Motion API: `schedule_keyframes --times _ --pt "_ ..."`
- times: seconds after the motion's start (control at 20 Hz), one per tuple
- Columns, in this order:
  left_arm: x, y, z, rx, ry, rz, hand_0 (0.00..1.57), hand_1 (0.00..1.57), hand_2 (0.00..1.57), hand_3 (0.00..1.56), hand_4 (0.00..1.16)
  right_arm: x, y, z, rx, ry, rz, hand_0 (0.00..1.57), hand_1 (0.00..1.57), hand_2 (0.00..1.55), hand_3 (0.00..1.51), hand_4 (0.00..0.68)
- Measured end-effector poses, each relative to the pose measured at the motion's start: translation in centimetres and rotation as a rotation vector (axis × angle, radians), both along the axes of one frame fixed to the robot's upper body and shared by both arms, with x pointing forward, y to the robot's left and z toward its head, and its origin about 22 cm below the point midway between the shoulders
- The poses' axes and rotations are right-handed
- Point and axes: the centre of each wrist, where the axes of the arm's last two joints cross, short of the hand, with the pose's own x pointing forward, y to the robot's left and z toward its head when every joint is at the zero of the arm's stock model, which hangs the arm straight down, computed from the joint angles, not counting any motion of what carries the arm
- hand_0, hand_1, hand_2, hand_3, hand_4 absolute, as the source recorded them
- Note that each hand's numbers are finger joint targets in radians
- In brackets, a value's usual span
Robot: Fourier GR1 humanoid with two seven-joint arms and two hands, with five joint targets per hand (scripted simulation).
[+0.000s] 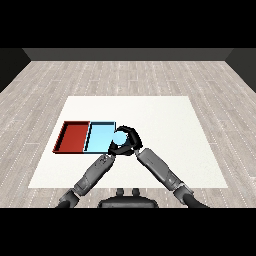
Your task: Pick the blue can and put it in the blue box
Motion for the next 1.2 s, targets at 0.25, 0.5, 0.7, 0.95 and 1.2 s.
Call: schedule_keyframes --times 0.25,0.5,0.7,0.95,1.2 --pt "0.54 1.04 -0.10 0.171 -0.052 0.010 0.00 0.00 0.00 0.00 0.43 -0.14 0.41 -0.33 -0.013 -0.013 0.006 1.45 1.45 1.46 1.39 0.590" --pt "-0.06 0.55 -0.49 0.058 -0.038 0.068 0.95 0.95 0.97 0.85 0.69 -0.40 0.61 -0.36 -0.006 -0.013 0.030 1.44 1.44 1.45 1.39 0.604" --pt "0.14 0.58 -0.35 0.039 -0.023 0.085 0.65 0.65 0.75 0.52 0.67 -0.31 0.85 -0.42 0.008 -0.014 0.038 1.43 1.43 1.45 1.39 0.591" --pt "0.07 0.61 -0.66 0.000 -0.012 0.084 1.18 1.18 1.19 1.03 0.63 -0.18 0.80 -0.78 0.023 -0.006 0.041 1.44 1.44 1.45 1.39 0.580" --pt "0.06 0.82 -0.56 -0.066 0.036 0.067 1.57 1.57 1.54 1.47 0.66 -0.42 0.52 -0.32 0.064 0.026 0.044 1.25 1.25 1.30 1.22 0.275"
